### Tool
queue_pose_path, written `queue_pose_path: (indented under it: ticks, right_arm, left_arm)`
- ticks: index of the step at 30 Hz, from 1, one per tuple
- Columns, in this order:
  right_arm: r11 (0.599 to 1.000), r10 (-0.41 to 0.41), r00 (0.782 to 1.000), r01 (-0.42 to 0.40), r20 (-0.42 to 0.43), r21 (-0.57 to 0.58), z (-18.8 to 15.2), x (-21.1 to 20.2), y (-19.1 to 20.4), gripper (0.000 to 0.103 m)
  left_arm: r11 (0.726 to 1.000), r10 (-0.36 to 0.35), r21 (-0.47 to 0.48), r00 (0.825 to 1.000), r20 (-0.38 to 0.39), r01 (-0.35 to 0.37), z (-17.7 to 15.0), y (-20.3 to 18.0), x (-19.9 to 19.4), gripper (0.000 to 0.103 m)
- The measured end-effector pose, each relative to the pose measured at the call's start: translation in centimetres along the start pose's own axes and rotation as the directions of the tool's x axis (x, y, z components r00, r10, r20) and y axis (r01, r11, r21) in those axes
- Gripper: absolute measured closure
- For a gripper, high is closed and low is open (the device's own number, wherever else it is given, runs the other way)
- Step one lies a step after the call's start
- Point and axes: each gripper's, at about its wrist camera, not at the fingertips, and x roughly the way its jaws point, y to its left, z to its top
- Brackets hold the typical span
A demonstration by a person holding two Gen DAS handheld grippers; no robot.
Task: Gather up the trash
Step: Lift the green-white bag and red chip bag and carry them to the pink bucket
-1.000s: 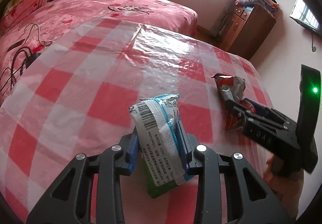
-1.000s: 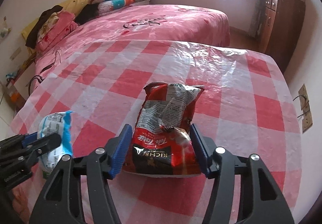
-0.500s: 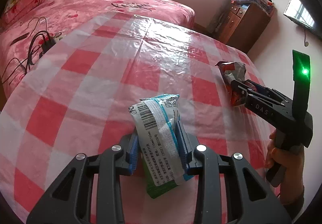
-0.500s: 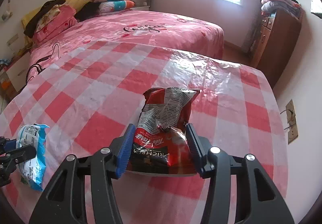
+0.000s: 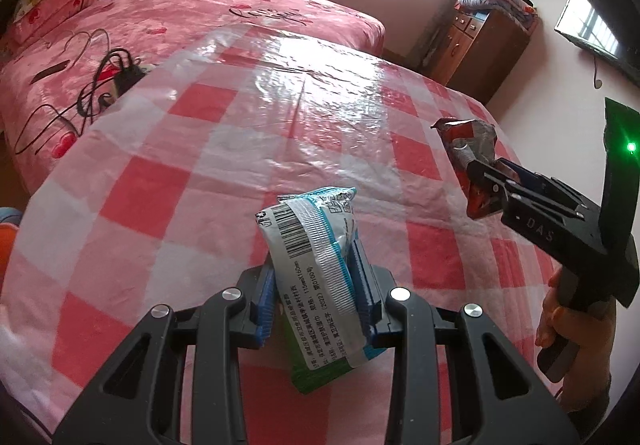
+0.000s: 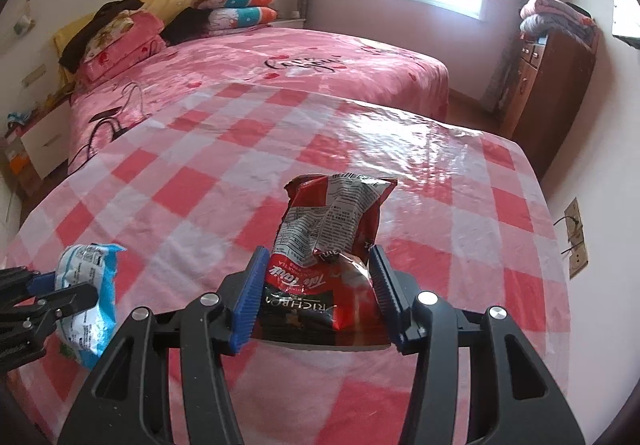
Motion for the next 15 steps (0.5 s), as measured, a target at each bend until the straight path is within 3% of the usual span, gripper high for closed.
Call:
queue_pose_path:
  ticks: [15]
  right_arm:
    - [0.995,0.065,0.998,-0.065,0.006,-0.078,-0.1,-3.1,7.8,0.051]
  left_arm:
    - [0.998,0.026,-0.050,0.997,0.067,-0.023,-1.7,5.1,-4.9,0.068]
